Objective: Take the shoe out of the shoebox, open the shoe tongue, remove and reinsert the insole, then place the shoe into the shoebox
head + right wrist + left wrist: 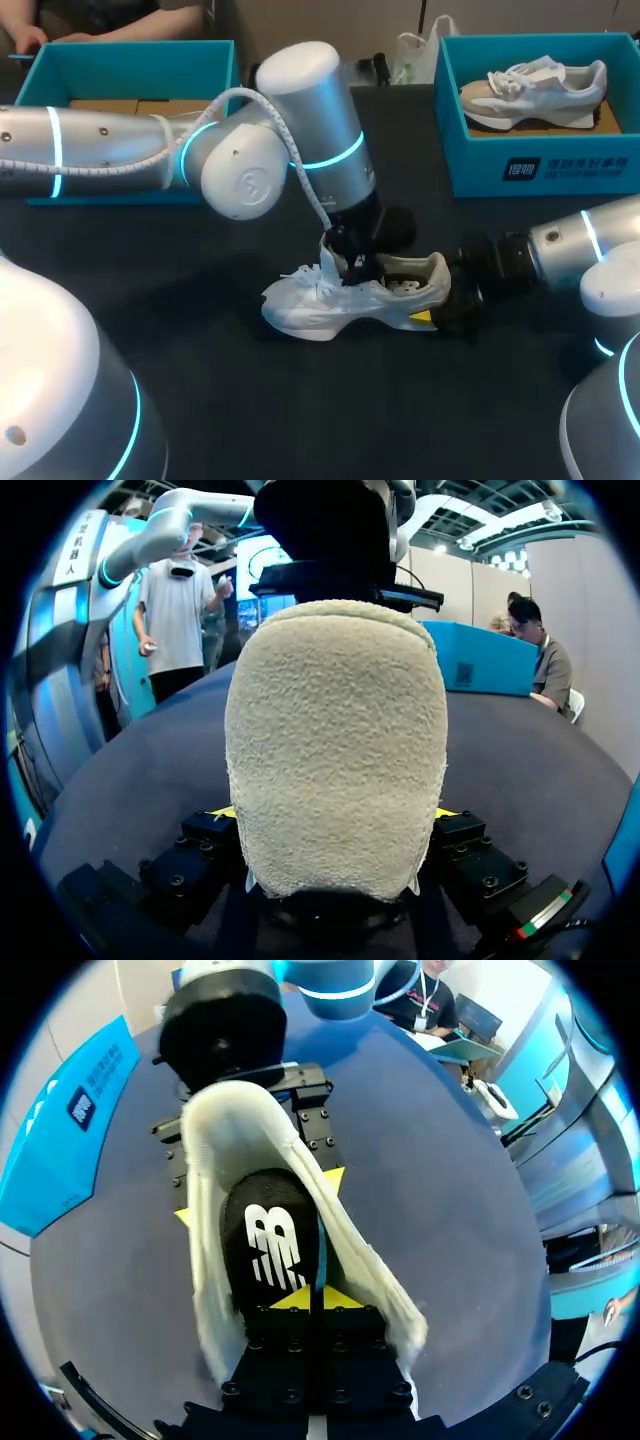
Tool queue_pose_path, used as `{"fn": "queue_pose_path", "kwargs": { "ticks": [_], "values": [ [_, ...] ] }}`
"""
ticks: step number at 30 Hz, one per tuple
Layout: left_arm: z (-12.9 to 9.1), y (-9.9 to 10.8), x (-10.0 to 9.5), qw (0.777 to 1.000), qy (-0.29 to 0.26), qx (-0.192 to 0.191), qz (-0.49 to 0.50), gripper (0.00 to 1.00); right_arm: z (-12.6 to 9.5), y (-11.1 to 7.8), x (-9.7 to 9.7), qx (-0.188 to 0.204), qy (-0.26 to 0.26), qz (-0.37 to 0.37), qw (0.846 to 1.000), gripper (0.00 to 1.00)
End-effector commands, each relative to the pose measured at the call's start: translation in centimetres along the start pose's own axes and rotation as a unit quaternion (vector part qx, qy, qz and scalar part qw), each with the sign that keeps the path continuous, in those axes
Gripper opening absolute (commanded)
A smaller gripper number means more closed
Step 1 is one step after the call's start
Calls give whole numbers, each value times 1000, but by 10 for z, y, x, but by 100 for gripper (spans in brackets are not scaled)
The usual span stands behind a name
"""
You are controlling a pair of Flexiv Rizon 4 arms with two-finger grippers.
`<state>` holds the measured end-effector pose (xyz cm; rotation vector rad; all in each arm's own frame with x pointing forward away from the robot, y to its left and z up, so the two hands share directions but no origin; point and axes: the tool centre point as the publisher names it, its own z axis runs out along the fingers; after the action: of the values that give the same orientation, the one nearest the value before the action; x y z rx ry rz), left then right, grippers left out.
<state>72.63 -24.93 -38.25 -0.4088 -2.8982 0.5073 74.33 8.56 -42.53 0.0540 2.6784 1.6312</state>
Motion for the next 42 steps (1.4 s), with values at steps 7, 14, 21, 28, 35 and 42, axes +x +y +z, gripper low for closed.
{"fn": "queue_pose_path", "kwargs": {
  "ticks": [7,14,21,28,35,42],
  "values": [
    [-28,9,10,999,-1,39,-1,0,5,-6,-1,1,-1,0,1000,0],
    [-35,10,6,999,-1,54,-8,0,5,-6,-1,1,-1,0,1000,0],
    [-41,10,-1,998,2,67,-15,0,5,-6,-1,1,-1,0,1000,0],
    [-51,-7,2,996,-3,93,-1,0,5,-6,-1,1,-1,0,1000,0],
    [-63,-16,0,994,-15,108,3,0,5,-6,-1,1,-1,0,1000,0],
    [-61,-39,-10,993,-20,117,16,0,5,-6,-1,1,-1,0,1000,0]
  ]
}}
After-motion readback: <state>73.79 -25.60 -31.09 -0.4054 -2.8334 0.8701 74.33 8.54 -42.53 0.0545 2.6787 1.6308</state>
